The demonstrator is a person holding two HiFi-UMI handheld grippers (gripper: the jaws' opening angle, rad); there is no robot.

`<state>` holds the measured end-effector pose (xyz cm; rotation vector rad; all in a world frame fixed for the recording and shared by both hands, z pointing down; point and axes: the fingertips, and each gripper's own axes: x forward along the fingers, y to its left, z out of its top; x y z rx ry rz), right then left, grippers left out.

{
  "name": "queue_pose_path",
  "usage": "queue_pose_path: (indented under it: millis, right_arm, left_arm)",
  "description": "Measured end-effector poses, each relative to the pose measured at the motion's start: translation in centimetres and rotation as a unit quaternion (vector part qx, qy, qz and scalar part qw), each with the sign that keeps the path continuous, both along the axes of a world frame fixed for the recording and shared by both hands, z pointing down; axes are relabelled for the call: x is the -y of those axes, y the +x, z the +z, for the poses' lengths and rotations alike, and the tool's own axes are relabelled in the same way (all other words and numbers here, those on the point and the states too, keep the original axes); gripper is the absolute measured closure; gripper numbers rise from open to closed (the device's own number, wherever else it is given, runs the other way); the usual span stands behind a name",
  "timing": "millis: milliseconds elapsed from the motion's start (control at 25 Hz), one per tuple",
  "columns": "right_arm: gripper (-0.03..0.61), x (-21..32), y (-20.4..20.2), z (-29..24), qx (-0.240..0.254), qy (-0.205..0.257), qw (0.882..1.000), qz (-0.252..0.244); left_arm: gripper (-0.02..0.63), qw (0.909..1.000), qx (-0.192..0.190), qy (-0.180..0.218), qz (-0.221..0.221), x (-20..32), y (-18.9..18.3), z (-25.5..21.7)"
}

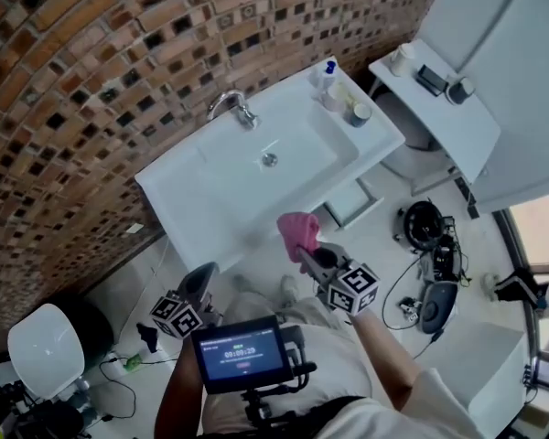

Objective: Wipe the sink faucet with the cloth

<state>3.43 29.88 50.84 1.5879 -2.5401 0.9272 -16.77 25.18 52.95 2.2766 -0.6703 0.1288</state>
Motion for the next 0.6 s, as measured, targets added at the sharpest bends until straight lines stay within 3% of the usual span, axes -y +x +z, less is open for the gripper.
queue_pose_path:
  millis: [360, 600]
  right_arm:
    - [0.537, -2.8, -0.9, 3.0, -0.035, -0.010, 0.999, -0.029]
    - [0.537, -2.4, -1.6, 1.5, -0.014, 0.002, 1.000, -0.003]
  left_arm:
    - [0.617, 0.9984, 0.008, 0.002, -0.056, -2.6, -2.0, 0.0]
    - [0.617, 0.9987, 0.016, 0.004, -0.048, -1.9, -3.7, 0.2]
